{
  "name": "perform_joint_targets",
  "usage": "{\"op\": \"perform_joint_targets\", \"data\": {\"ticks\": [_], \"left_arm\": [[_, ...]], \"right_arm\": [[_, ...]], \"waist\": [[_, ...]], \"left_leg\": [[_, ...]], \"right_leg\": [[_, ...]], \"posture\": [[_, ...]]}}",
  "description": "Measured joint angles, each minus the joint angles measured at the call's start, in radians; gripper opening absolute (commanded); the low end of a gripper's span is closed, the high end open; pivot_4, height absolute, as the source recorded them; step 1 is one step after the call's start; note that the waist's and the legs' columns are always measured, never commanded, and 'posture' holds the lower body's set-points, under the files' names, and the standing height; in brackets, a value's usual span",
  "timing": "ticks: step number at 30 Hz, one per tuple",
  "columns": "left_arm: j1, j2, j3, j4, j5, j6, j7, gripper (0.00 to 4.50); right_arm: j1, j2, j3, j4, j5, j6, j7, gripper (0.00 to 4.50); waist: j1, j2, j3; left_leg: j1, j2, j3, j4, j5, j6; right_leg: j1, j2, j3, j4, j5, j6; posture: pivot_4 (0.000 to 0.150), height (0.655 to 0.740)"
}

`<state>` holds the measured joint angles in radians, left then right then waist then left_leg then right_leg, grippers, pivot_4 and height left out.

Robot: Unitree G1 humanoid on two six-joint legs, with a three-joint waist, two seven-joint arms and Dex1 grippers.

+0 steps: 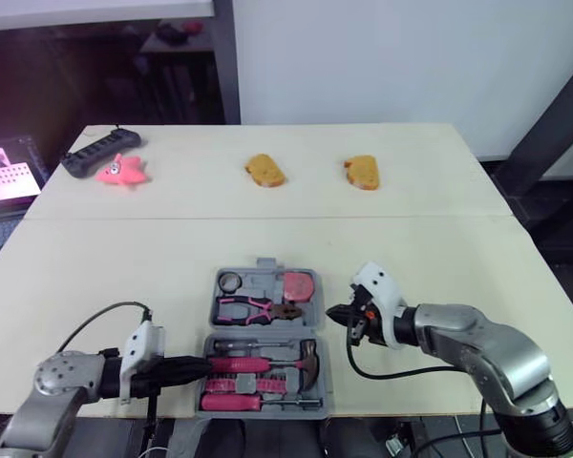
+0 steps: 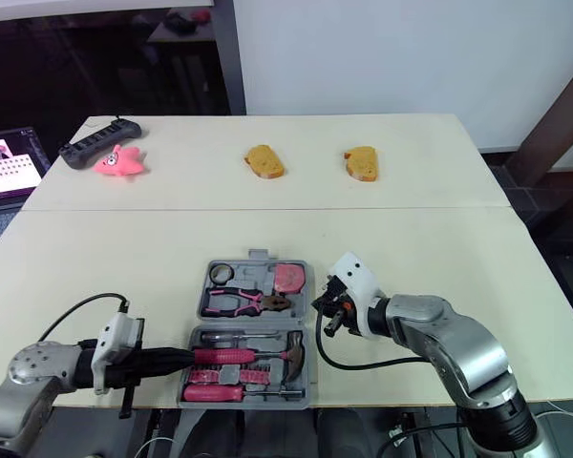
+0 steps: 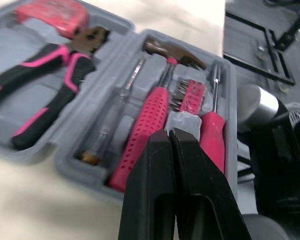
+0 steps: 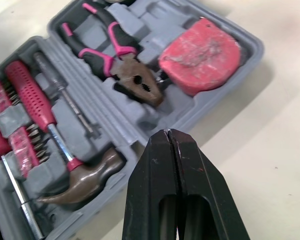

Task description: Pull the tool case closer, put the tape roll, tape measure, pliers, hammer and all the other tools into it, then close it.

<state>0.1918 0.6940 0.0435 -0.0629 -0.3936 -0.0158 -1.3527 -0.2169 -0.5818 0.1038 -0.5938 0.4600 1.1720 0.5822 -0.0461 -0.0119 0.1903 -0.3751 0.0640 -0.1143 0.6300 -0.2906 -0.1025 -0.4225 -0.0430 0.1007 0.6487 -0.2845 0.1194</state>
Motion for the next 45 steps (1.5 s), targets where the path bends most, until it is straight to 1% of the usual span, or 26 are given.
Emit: {"op": "perform_joint_targets", "data": {"ticks": [5,9,11,12,14,15,16,18,19,20,24,28,34,37,39,45], "left_arm": [[0.001,-0.002,-0.044,0.063,0.054,-0.066,0.006,0.1],[-0.012,-0.033,-0.078,0.07,0.074,-0.084,0.033,0.1],[-0.023,-0.031,-0.094,0.083,0.097,-0.098,0.048,0.0],[-0.031,-0.03,-0.099,0.086,0.103,-0.104,0.051,0.0],[-0.037,-0.025,-0.106,0.09,0.114,-0.112,0.056,0.0],[-0.041,-0.022,-0.109,0.091,0.123,-0.119,0.058,0.0],[-0.042,-0.02,-0.11,0.092,0.126,-0.121,0.06,0.0],[-0.046,-0.014,-0.111,0.092,0.131,-0.124,0.068,0.0],[-0.047,-0.012,-0.113,0.092,0.133,-0.125,0.069,0.0],[-0.048,-0.01,-0.116,0.091,0.134,-0.126,0.07,0.0],[-0.049,-0.005,-0.128,0.089,0.136,-0.124,0.076,0.0],[-0.048,-0.002,-0.132,0.078,0.136,-0.123,0.086,0.0],[-0.049,0.014,-0.132,0.077,0.138,-0.121,0.094,0.0],[-0.053,0.015,-0.133,0.078,0.143,-0.122,0.096,0.0],[-0.054,0.015,-0.134,0.079,0.146,-0.126,0.097,0.0],[-0.057,0.016,-0.137,0.083,0.145,-0.13,0.099,0.0]], "right_arm": [[-0.019,0.006,0.0,0.001,0.018,0.03,-0.018,0.0],[-0.042,0.021,-0.001,0.011,0.036,0.073,-0.04,0.0],[-0.062,0.027,-0.001,0.028,0.037,0.095,-0.055,0.55],[-0.071,0.033,-0.003,0.039,0.037,0.108,-0.063,0.94],[-0.095,0.065,-0.024,0.066,0.045,0.15,-0.083,1.88],[-0.114,0.091,-0.048,0.089,0.052,0.184,-0.097,2.26],[-0.126,0.107,-0.064,0.104,0.056,0.207,-0.106,2.85],[-0.169,0.172,-0.119,0.164,0.059,0.282,-0.135,3.81],[-0.186,0.195,-0.137,0.187,0.062,0.31,-0.146,4.36],[-0.201,0.218,-0.158,0.206,0.066,0.334,-0.152,4.45],[-0.247,0.295,-0.201,0.299,0.065,0.373,-0.179,4.45],[-0.262,0.329,-0.21,0.429,0.051,0.358,-0.203,4.45],[-0.307,0.411,-0.275,0.545,0.056,0.319,-0.223,4.45],[-0.321,0.48,-0.357,0.597,0.071,0.316,-0.233,4.45],[-0.337,0.531,-0.445,0.626,0.091,0.332,-0.244,4.45],[-0.356,0.575,-0.605,0.64,0.132,0.382,-0.26,4.45]], "waist": [[0.002,0.0,0.0],[0.002,0.0,0.0],[0.002,0.0,0.0],[0.002,0.0,0.0],[0.001,0.0,0.0],[-0.001,0.001,0.0],[-0.001,0.001,0.0],[-0.002,0.001,0.0],[-0.002,0.002,0.0],[-0.001,0.002,0.0],[-0.001,0.003,-0.001],[-0.002,0.004,-0.001],[-0.019,0.004,-0.001],[-0.027,0.004,-0.001],[-0.026,0.005,-0.001],[-0.025,0.005,-0.001]], "left_leg": [[0.0,0.0,0.0,0.0,0.0,0.0],[0.0,0.0,0.0,0.001,0.0,0.0],[0.0,0.0,0.0,0.0,0.0,0.0],[0.0,0.0,0.0,0.0,0.0,0.0],[0.0,0.0,0.0,0.0,0.0,0.0],[0.001,0.0,0.0,0.0,0.0,0.0],[0.001,0.0,0.0,0.0,0.0,0.0],[0.001,0.0,0.0,0.0,0.0,0.0],[0.001,0.0,0.0,0.0,0.0,0.0],[0.001,0.0,0.0,-0.001,0.0,0.0],[0.001,0.0,0.0,-0.001,0.0,0.0],[0.001,0.0,0.0,0.0,0.0,0.0],[0.002,0.0,0.0,0.0,0.0,0.0],[0.002,0.0,0.0,-0.001,0.0,0.0],[0.002,0.0,0.0,-0.001,0.0,0.0],[0.001,0.0,0.0,-0.001,0.0,0.0]], "right_leg": [[0.0,0.0,0.0,0.0,0.0,0.0],[0.0,0.0,0.0,0.0,0.0,0.0],[0.0,0.0,0.0,0.0,0.0,0.0],[0.0,0.0,0.0,0.0,0.0,0.0],[0.0,0.0,0.0,0.001,0.001,0.001],[0.0,0.0,0.0,0.001,0.001,0.002],[0.0,0.0,0.0,0.001,0.001,0.002],[0.0,0.001,0.0,0.002,0.002,0.002],[0.0,0.001,0.0,0.002,0.002,0.003],[0.0,0.001,0.0,0.002,0.002,0.003],[0.0,0.001,0.0,0.002,0.002,0.003],[0.0,0.001,0.0,0.002,0.002,0.003],[0.001,0.001,0.0,0.003,0.002,0.003],[0.0,0.001,0.0,0.004,0.002,0.004],[0.0,0.001,0.0,0.005,0.002,0.004],[-0.001,0.001,0.0,0.005,0.002,0.004]], "posture": [[0.15,0.74],[0.15,0.74],[0.15,0.74],[0.15,0.74],[0.15,0.74],[0.15,0.74],[0.15,0.74],[0.15,0.74],[0.15,0.74],[0.15,0.74],[0.15,0.74],[0.15,0.74],[0.15,0.74],[0.15,0.74],[0.15,0.74],[0.15,0.74]]}}
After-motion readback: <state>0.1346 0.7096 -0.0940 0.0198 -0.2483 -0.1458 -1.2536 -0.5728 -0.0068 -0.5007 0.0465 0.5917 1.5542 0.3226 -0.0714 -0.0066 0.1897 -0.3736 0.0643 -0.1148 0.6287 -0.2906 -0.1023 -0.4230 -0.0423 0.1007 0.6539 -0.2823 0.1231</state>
